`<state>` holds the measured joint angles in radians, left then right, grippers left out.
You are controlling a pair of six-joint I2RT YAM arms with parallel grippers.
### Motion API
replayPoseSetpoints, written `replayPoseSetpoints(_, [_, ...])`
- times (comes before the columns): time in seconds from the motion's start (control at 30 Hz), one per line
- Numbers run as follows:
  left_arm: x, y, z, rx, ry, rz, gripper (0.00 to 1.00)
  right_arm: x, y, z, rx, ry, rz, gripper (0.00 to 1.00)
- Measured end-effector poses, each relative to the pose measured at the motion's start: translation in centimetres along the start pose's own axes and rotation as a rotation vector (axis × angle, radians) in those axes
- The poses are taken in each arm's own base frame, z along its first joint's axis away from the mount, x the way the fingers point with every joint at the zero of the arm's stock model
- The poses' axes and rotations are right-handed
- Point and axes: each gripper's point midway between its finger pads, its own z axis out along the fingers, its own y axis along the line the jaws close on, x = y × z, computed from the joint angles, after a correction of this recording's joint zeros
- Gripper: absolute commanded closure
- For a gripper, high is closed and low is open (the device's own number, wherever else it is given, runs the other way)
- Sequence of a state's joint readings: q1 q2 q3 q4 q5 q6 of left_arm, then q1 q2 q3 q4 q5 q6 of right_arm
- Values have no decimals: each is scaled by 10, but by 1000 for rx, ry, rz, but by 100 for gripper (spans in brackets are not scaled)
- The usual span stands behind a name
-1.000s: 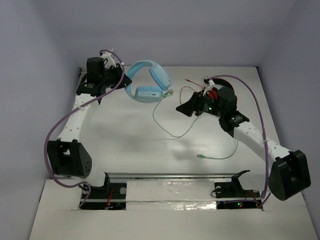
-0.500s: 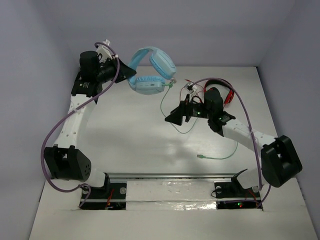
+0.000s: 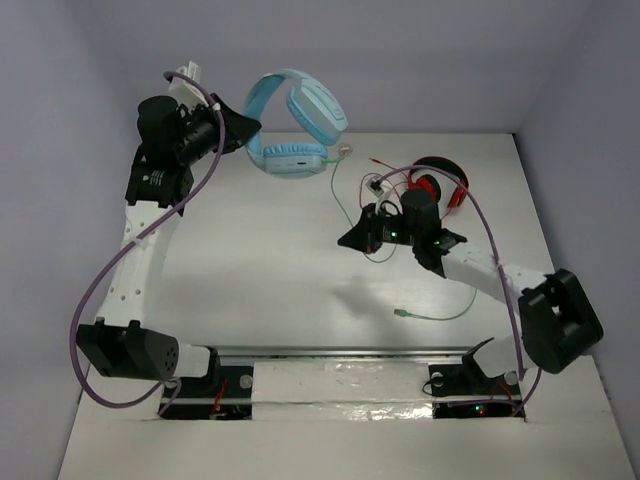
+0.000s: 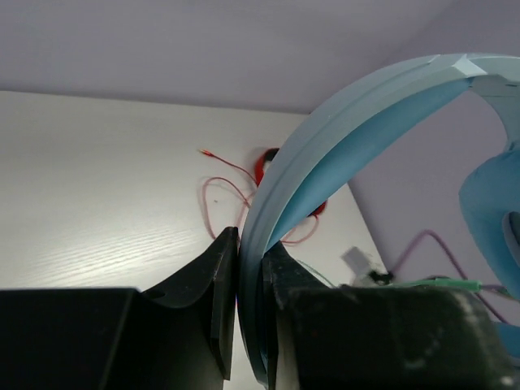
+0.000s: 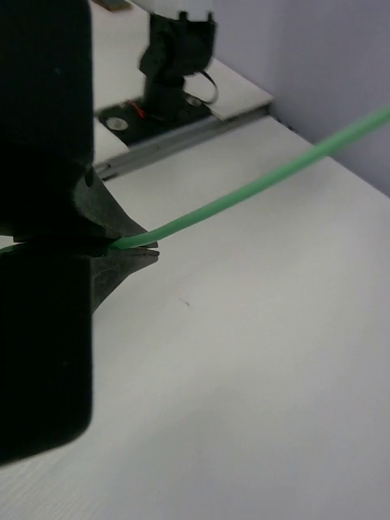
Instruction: Wrap the headphones
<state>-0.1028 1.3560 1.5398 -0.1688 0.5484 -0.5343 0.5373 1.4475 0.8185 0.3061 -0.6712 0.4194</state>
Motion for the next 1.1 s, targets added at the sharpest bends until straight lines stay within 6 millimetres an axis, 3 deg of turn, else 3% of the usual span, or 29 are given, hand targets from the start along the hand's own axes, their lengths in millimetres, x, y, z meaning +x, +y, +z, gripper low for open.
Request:
replayPoseSetpoints(0.1, [-1, 15, -8, -87, -42, 30, 100, -21, -5, -19, 156, -49, -1, 100])
replayPoseSetpoints(0.2, [14, 40, -30, -216, -67, 53, 100, -70, -4, -44, 325, -157, -41, 100])
replayPoseSetpoints(0.3, [36, 64, -55, -337, -66, 84, 100, -123, 19, -74, 393, -294, -107, 100])
replayPoseSetpoints(0.4, [54, 86, -75, -441, -59, 111, 100, -165, 47, -102, 419, -396, -170, 100])
replayPoseSetpoints(0.57, [83, 117, -87, -544, 9, 142, 100, -209, 76, -133, 457, -484, -255, 100])
replayPoseSetpoints(0.7, [112, 131, -83, -564, 103, 157, 100, -237, 92, -134, 439, -499, -310, 100])
replayPoseSetpoints(0.87, [157, 118, -63, -482, 258, 209, 100, -263, 95, -112, 411, -469, -365, 100])
replayPoseSetpoints(0.97, [184, 108, -55, -399, 349, 220, 100, -268, 83, -89, 408, -430, -379, 100])
replayPoseSetpoints(1.1, [219, 97, -45, -312, 462, 231, 100, -257, 53, -59, 429, -344, -362, 100])
